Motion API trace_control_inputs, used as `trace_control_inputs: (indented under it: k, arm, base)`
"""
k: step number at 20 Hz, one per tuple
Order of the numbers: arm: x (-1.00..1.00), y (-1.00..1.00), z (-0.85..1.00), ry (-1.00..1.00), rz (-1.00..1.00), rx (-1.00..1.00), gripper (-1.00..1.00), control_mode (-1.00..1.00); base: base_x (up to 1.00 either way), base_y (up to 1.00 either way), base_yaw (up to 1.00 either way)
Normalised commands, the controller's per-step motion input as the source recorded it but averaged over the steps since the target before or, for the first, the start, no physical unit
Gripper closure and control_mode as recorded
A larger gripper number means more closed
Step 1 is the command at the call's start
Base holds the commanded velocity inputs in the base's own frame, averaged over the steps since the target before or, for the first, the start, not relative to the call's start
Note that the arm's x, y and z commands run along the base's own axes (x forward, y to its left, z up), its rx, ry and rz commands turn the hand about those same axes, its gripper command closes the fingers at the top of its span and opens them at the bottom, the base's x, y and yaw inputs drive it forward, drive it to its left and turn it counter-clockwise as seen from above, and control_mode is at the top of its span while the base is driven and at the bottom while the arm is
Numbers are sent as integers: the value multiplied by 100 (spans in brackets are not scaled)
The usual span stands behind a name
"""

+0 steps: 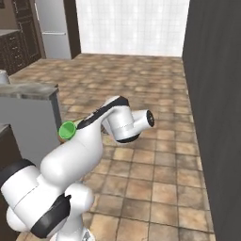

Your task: Place the cup inside the bowl on the dining table and move the bowl to any counter.

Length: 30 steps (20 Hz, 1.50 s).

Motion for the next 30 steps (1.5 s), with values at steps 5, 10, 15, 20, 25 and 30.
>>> trace_control_inputs:
  k: [5,10,15,20,25,30]
  arm:
    - [0,0,0,0,0,0,100,100]
    - [0,0,0,0,0,0,100,100]
    - [0,0,0,0,0,0,100,100]
    - [0,0,0,0,0,0,100,100]
    - [0,0,0,0,0,0,100,100]
    - [0,0,0,0,0,0,100,100]
  base:
    - [50,-72,0]
    - [45,-61,0]
    - [38,-52,0]
    - [40,-37,1]
    - [47,-19,1]
    - [55,-12,0]
